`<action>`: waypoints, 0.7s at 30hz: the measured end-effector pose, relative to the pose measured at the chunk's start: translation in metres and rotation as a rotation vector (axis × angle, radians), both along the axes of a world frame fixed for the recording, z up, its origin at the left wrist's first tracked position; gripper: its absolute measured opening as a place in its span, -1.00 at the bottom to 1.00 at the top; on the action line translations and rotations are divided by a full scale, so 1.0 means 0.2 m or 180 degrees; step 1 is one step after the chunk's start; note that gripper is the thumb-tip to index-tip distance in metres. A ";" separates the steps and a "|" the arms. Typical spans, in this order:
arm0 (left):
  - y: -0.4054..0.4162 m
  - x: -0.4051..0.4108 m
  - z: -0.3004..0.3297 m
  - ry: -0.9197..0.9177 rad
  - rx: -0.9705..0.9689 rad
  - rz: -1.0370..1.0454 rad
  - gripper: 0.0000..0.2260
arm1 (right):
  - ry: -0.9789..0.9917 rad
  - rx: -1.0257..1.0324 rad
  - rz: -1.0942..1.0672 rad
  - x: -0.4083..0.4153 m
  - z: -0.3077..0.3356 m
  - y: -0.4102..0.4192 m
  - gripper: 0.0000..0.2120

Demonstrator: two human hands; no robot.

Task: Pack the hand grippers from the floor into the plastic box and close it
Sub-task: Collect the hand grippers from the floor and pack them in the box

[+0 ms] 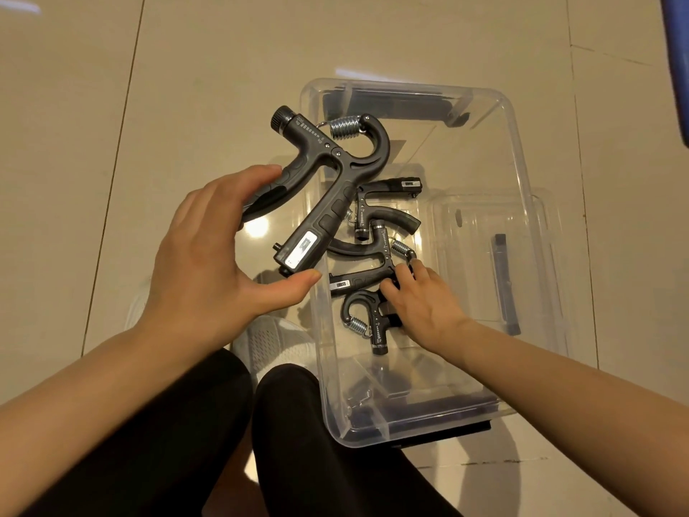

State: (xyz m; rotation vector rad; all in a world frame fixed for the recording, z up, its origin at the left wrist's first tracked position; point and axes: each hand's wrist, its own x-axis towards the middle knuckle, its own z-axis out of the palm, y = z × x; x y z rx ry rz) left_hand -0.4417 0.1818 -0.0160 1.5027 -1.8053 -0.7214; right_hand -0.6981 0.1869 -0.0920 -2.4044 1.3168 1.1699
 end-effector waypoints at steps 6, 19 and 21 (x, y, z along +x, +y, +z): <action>0.00 -0.01 0.00 0.0016 0.0013 -0.0006 -0.27 | 0.0001 0.0042 0.0144 -0.02 0.02 0.01 -0.52; -0.01 -0.01 0.00 -0.0012 -0.0044 -0.0025 -0.27 | -0.0130 0.0075 0.0210 -0.02 0.00 -0.01 -0.39; -0.01 -0.01 0.00 -0.0019 -0.0045 -0.0022 -0.27 | -0.0528 0.0076 -0.0170 -0.01 0.00 -0.01 -0.36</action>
